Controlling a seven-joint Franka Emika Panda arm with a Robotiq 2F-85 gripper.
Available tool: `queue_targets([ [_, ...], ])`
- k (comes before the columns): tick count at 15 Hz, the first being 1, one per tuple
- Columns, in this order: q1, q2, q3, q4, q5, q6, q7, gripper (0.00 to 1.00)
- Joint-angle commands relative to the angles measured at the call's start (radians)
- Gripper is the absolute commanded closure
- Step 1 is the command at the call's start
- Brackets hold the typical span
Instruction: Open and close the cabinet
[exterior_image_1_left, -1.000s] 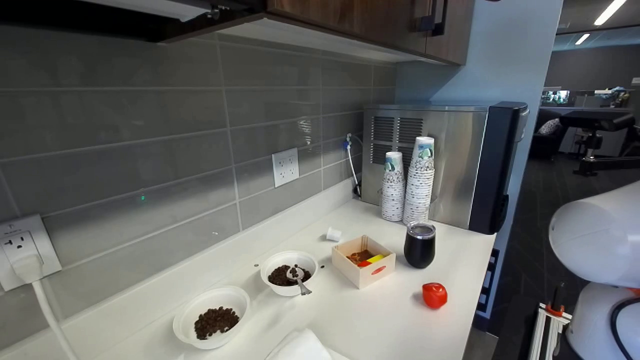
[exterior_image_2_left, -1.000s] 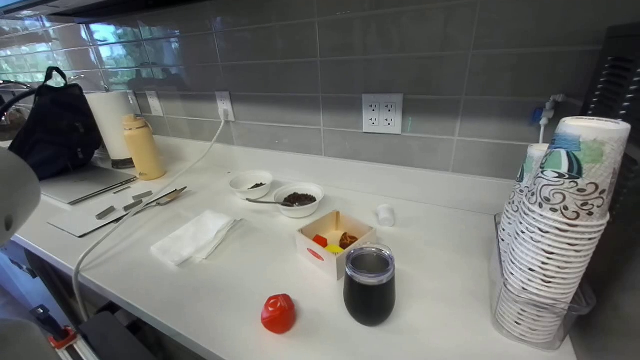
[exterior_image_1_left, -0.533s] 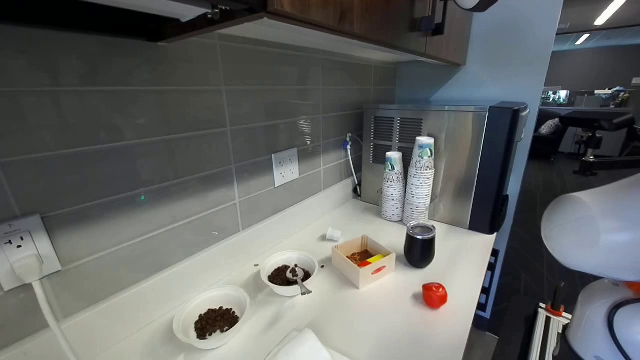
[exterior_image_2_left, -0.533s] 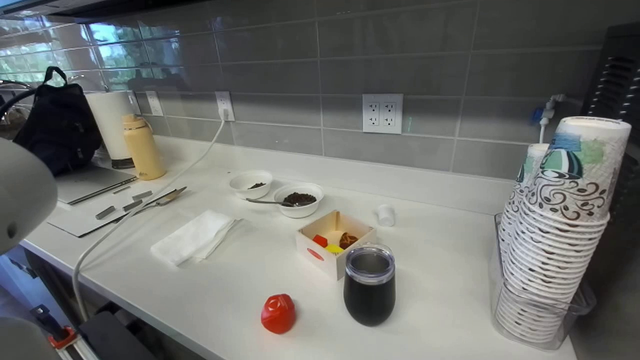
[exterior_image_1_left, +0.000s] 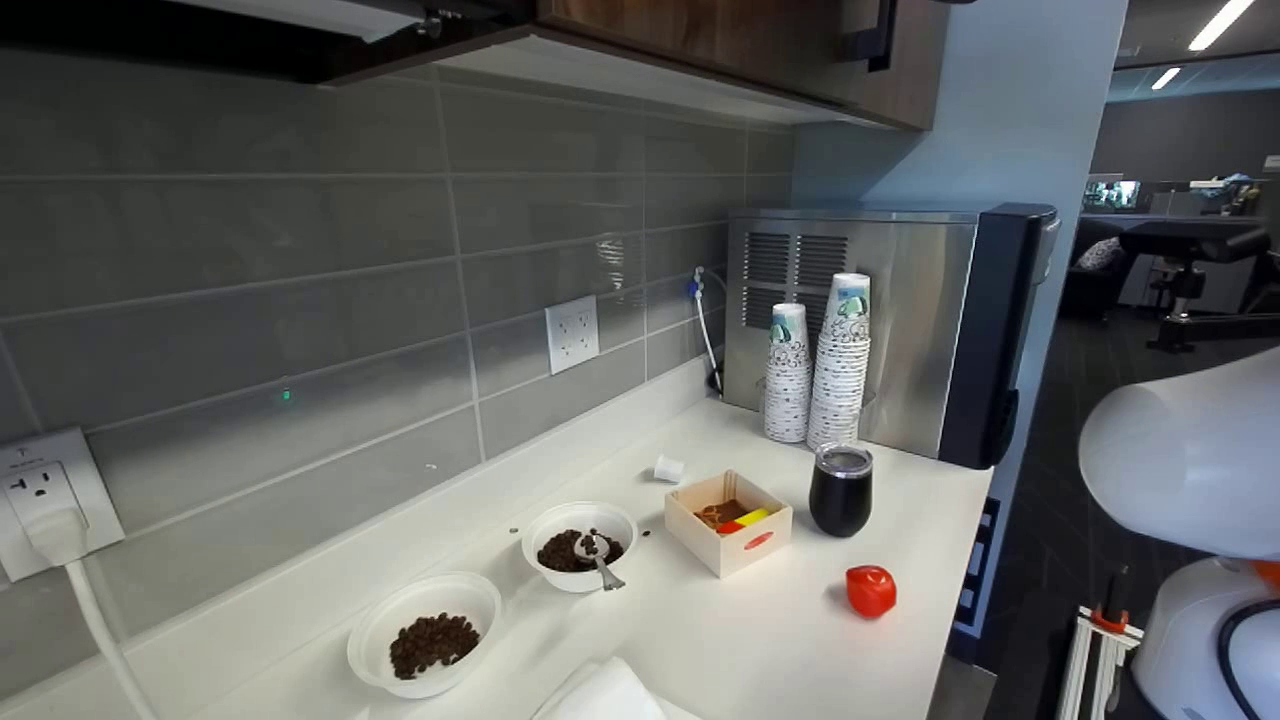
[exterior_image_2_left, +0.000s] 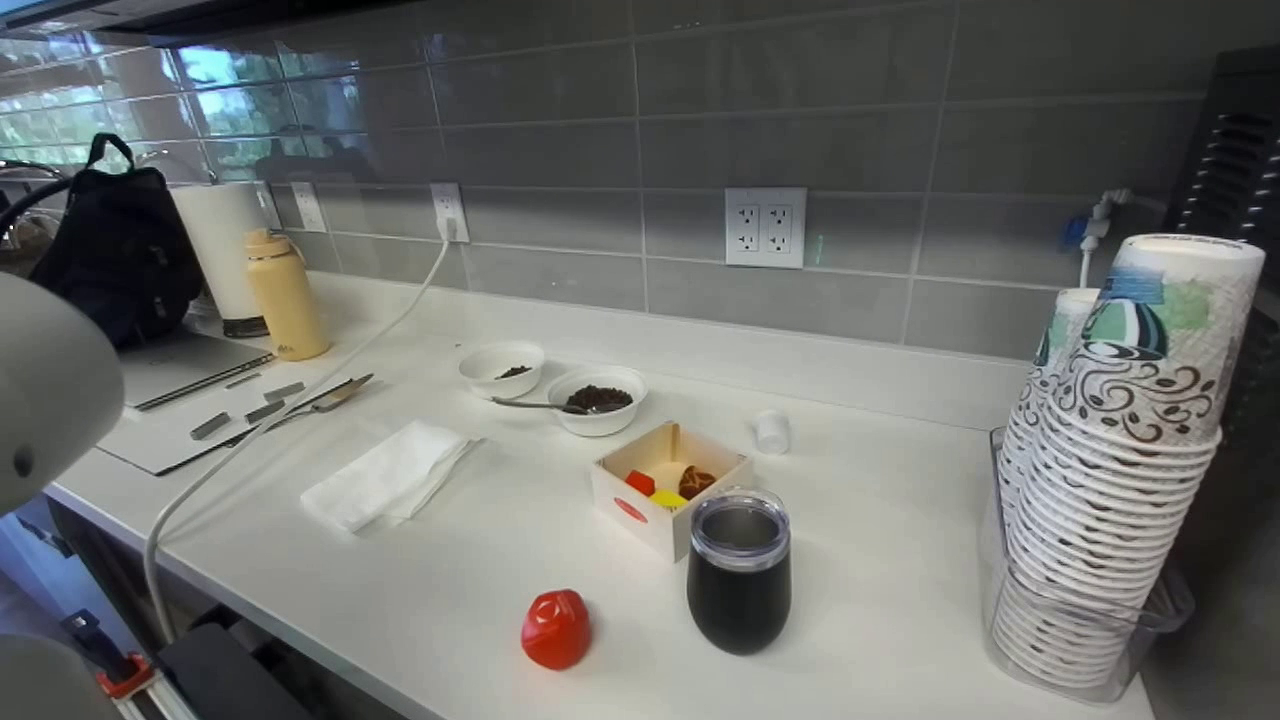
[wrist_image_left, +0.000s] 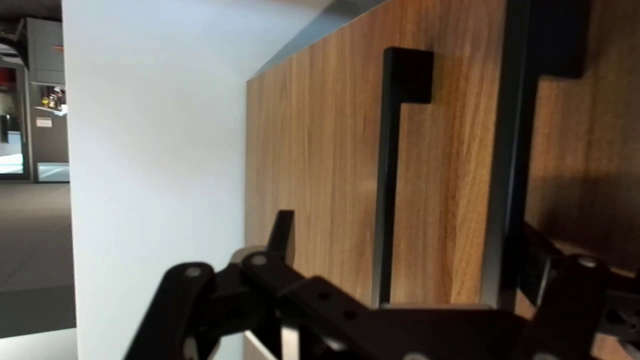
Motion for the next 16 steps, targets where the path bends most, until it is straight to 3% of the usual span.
queue_targets([
  [1, -0.008, -0.067, -0.046, -0.004, 0.009, -0.119, -0.040, 0.00],
  [9, 0.032, -0.164, -0.111, -0.021, -0.001, -0.281, -0.081, 0.00],
  [11, 0.059, -0.197, -0.137, -0.037, -0.001, -0.306, -0.109, 0.00],
  [16, 0.052, -0.301, -0.173, -0.093, -0.027, -0.323, -0.139, 0.00],
])
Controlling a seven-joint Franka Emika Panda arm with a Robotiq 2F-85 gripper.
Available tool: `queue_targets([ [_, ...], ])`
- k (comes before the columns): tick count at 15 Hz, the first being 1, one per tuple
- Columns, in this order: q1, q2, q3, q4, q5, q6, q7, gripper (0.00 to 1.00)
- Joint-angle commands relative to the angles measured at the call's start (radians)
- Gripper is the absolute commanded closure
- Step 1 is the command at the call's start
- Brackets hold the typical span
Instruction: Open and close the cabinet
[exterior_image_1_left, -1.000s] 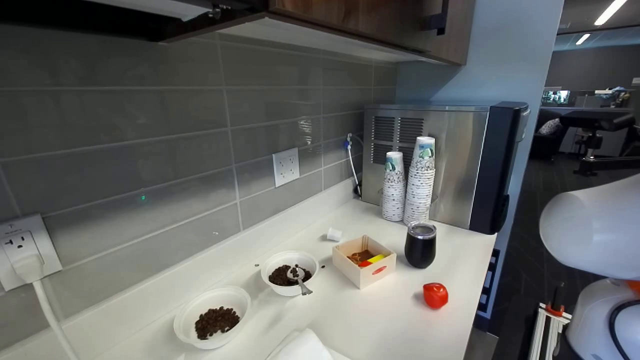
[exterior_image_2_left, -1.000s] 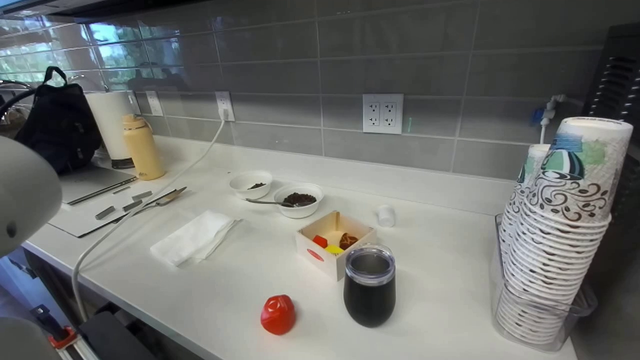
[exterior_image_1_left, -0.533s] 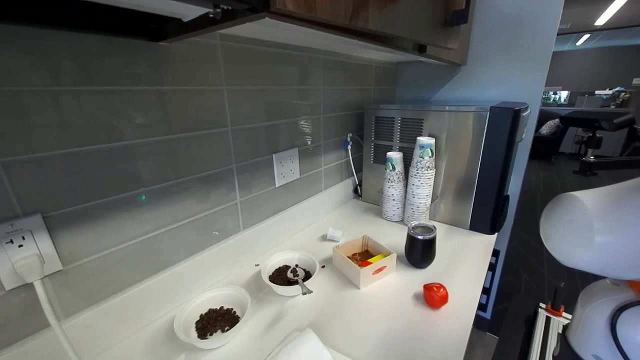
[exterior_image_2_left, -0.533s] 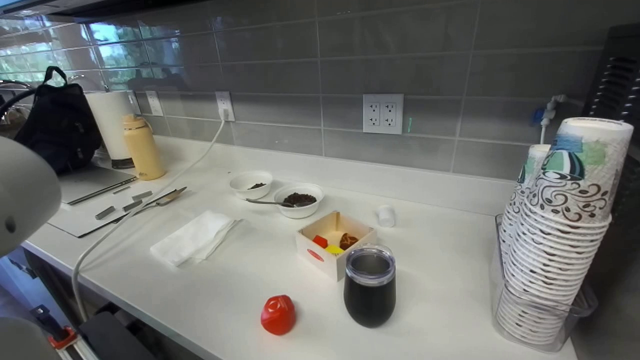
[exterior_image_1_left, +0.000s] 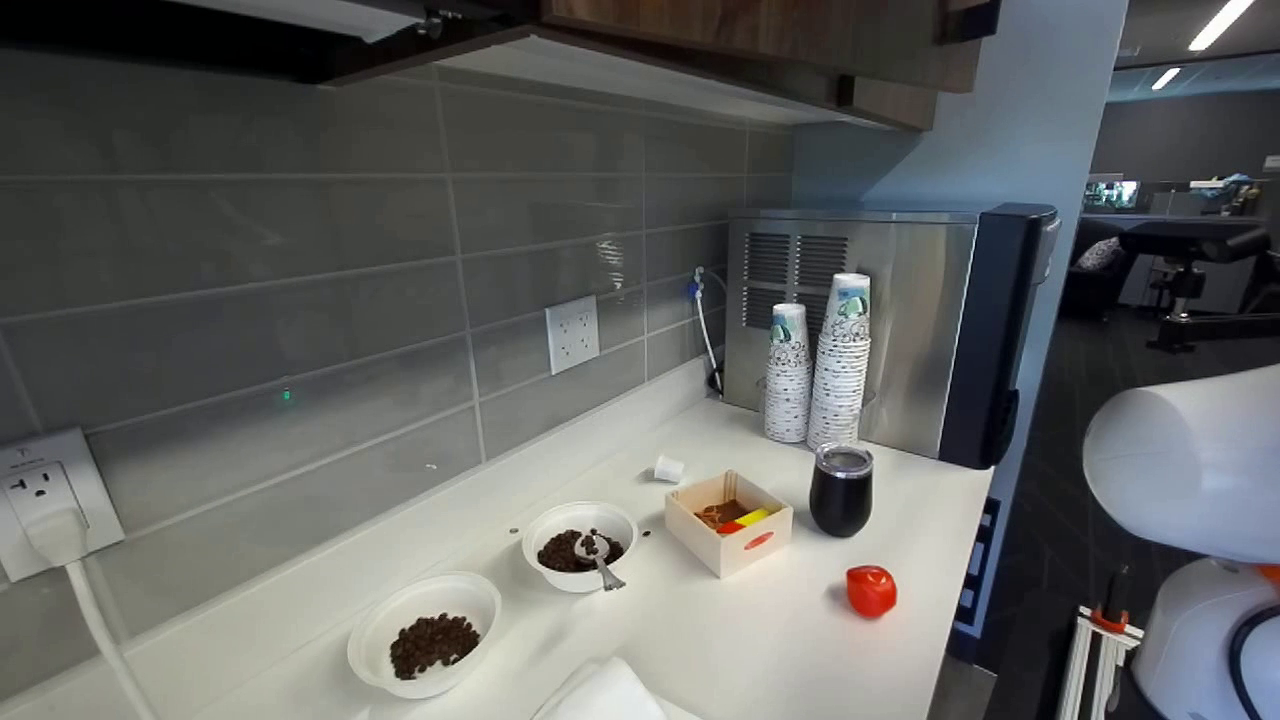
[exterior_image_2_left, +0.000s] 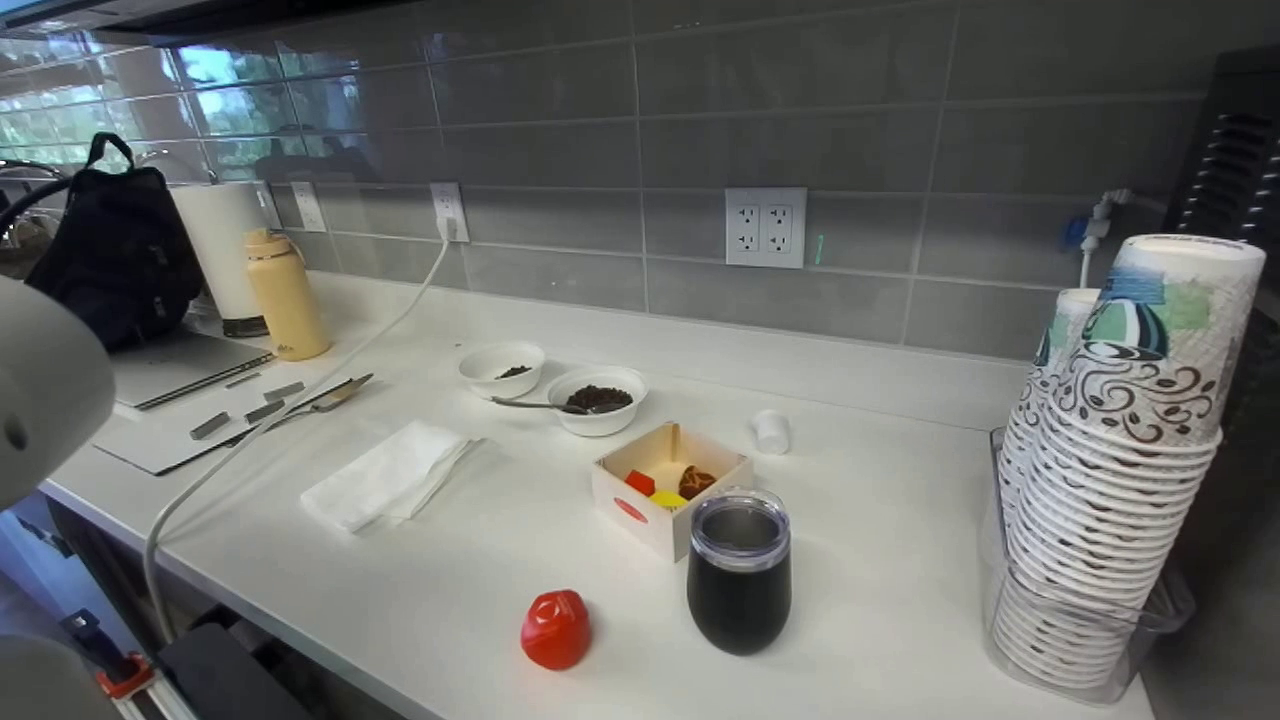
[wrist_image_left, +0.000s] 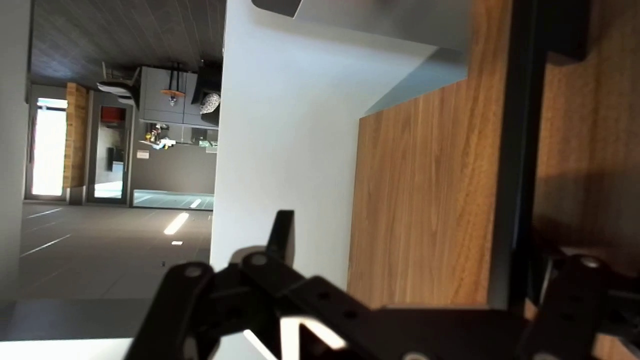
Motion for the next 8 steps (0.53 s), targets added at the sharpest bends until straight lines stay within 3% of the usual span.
queue_targets([
  [1, -0.014, -0.096, -0.043, -0.048, -0.026, -0.019, -0.041, 0.00],
  [8, -0.031, -0.183, -0.074, -0.096, -0.022, -0.020, -0.083, 0.00],
])
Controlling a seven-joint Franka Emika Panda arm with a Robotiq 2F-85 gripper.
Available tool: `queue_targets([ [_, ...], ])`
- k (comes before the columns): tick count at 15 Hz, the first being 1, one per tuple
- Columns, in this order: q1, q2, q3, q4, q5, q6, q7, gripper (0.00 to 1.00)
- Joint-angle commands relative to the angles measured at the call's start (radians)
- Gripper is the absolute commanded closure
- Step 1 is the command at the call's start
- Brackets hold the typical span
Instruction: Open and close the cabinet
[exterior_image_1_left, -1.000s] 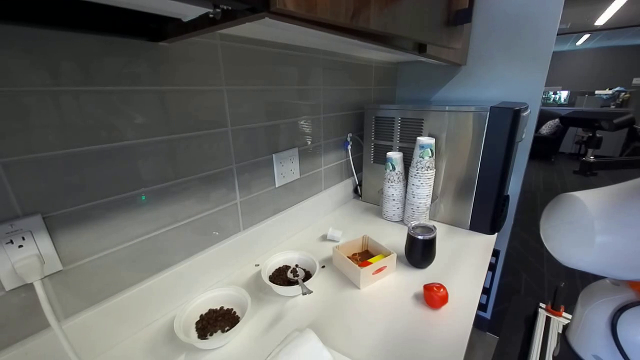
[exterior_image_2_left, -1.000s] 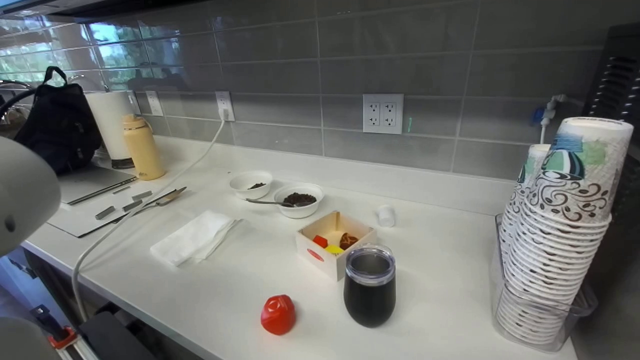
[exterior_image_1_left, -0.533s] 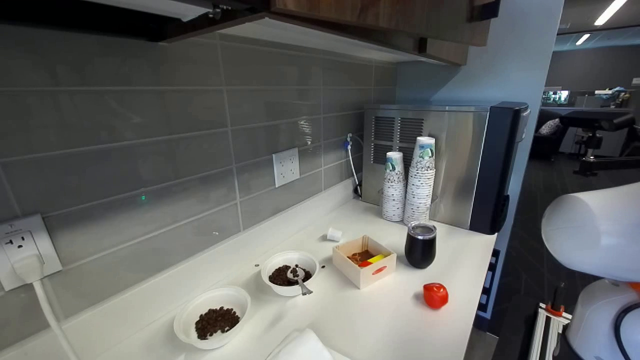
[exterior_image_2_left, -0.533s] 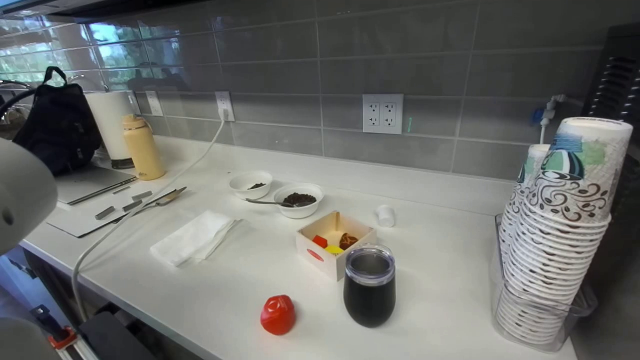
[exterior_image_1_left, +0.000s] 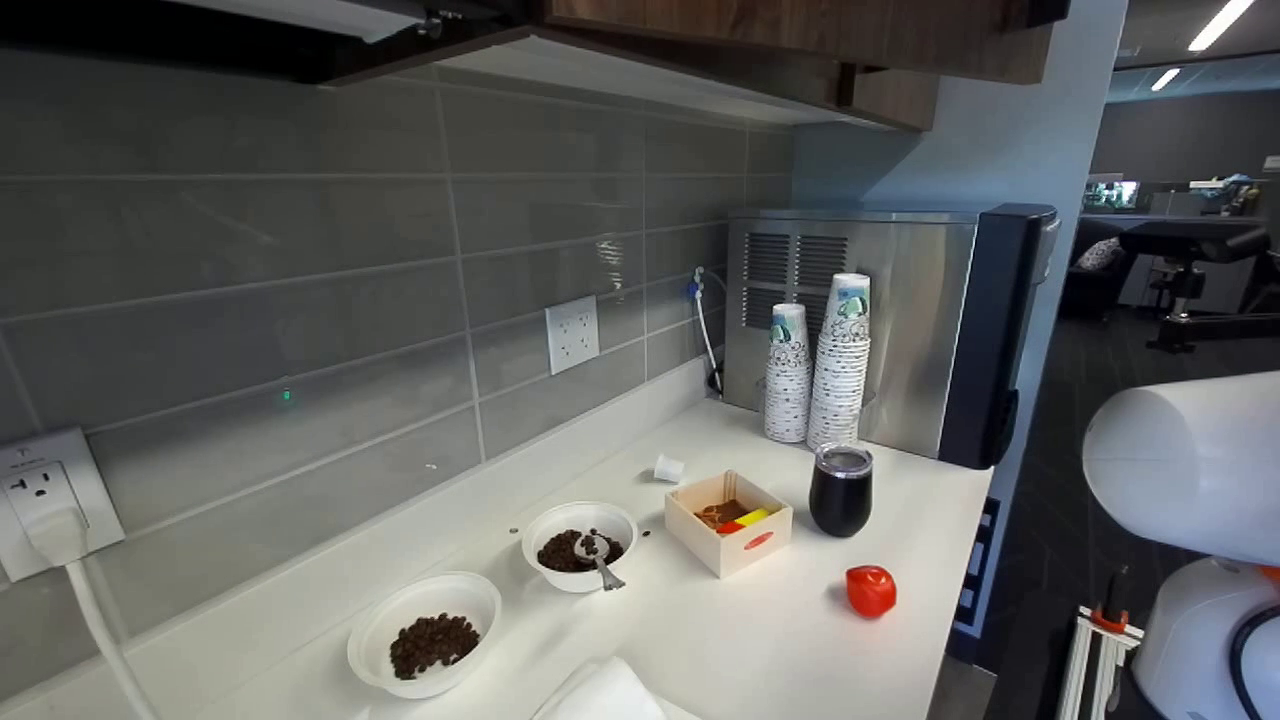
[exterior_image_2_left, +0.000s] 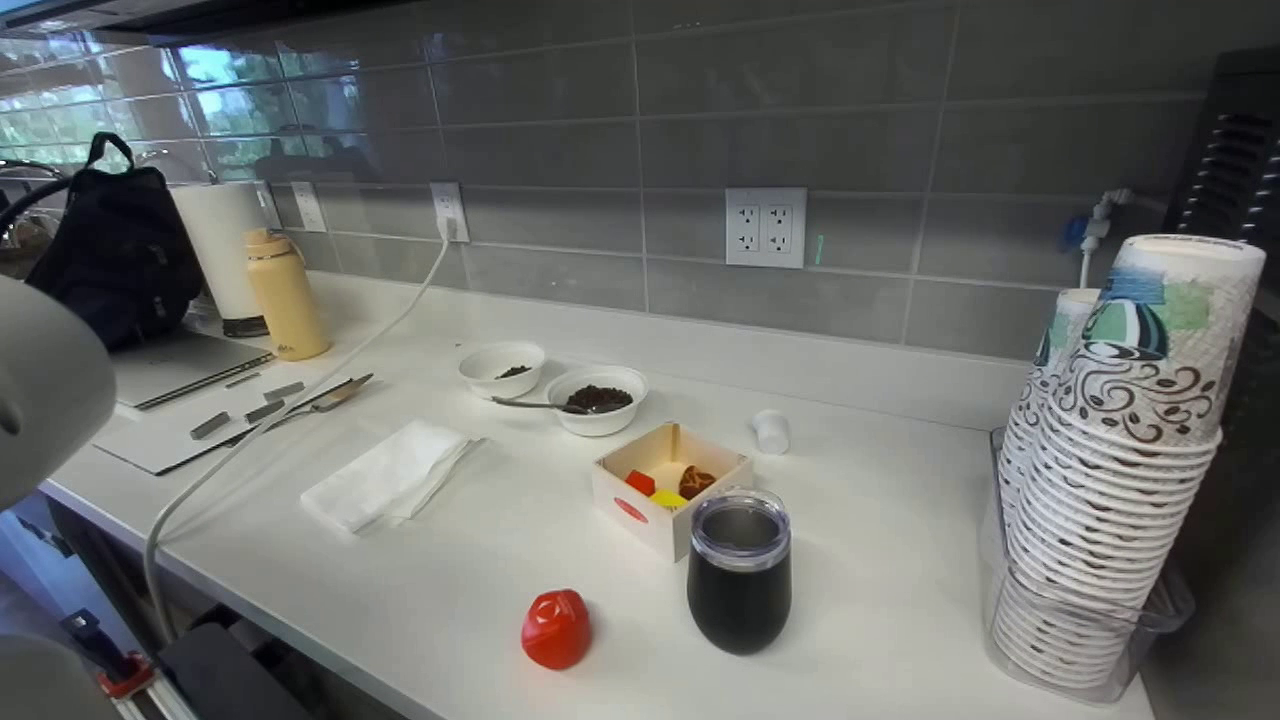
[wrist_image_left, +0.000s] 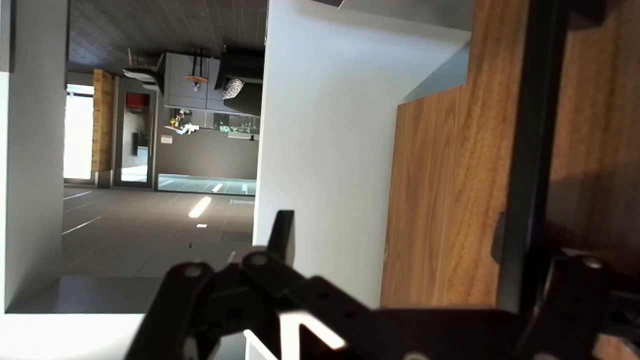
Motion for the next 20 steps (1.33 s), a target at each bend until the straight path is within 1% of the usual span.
queue_targets([
  [1, -0.020, -0.056, -0.016, -0.034, -0.013, -0.003, -0.027, 0.00],
  [6, -0.035, -0.082, -0.021, -0.051, -0.011, 0.000, -0.035, 0.00],
  [14, -0.045, -0.080, -0.022, -0.045, -0.013, 0.001, -0.039, 0.00],
  [20, -0.038, -0.036, -0.009, -0.021, -0.009, 0.010, -0.044, 0.00],
])
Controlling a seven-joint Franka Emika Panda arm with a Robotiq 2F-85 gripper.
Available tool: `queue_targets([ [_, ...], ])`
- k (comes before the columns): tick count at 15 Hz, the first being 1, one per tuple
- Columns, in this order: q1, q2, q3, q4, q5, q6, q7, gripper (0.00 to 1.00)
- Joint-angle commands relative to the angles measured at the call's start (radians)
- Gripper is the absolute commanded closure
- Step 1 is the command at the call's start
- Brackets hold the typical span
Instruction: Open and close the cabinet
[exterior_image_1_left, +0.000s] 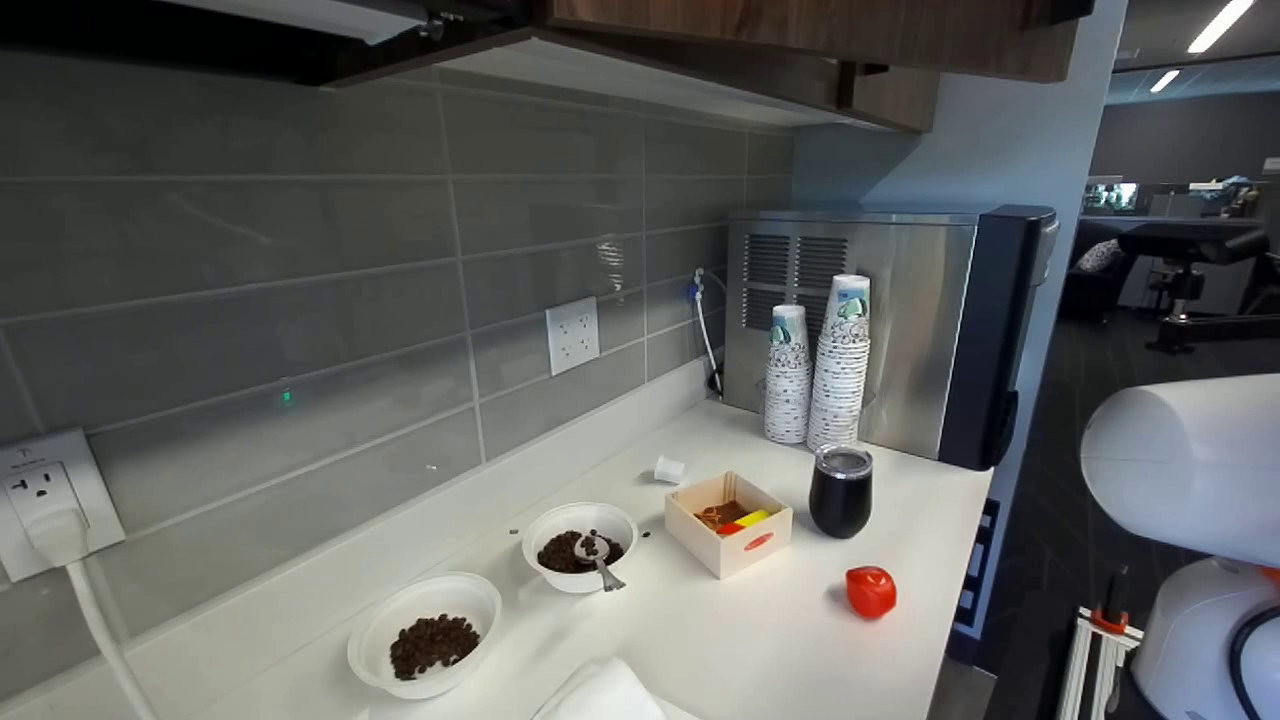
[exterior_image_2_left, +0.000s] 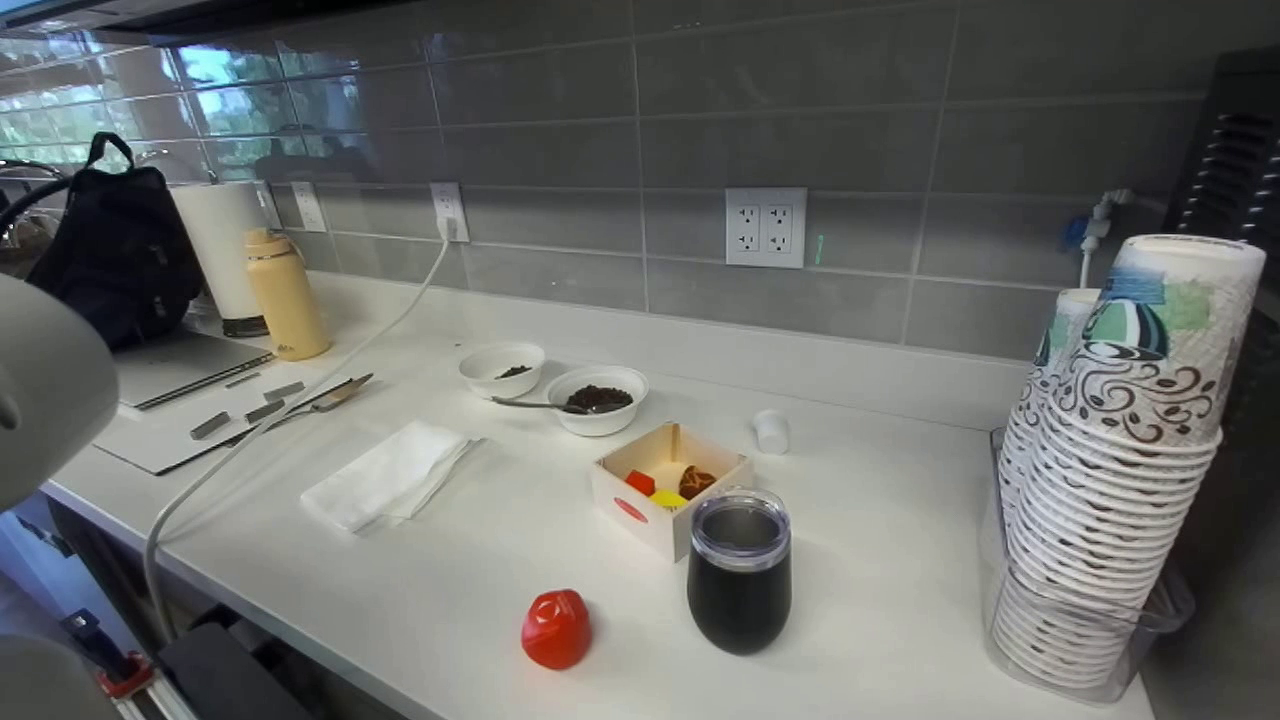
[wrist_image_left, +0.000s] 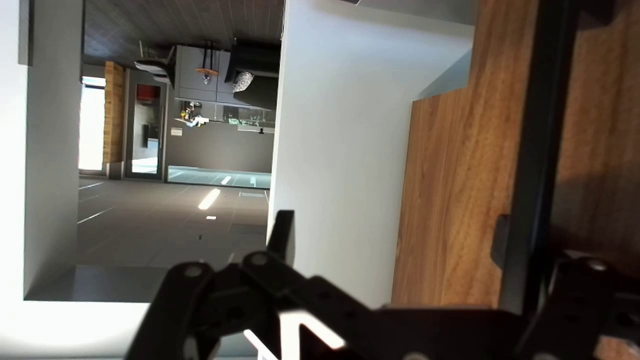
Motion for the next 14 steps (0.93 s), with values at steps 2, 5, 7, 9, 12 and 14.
queue_targets([
  [2, -0.020, 0.038, 0.016, 0.024, -0.008, 0.016, -0.012, 0.00],
  [5, -0.017, 0.072, 0.040, 0.043, -0.003, 0.032, -0.005, 0.00],
  [7, 0.008, 0.101, 0.052, 0.055, 0.009, 0.054, -0.014, 0.00],
  [9, 0.023, 0.134, 0.069, 0.066, 0.017, 0.080, -0.014, 0.00],
  [12, 0.058, 0.192, 0.090, 0.085, 0.039, 0.119, -0.009, 0.00],
  [14, 0.105, 0.230, 0.093, 0.104, 0.073, 0.122, -0.017, 0.00],
])
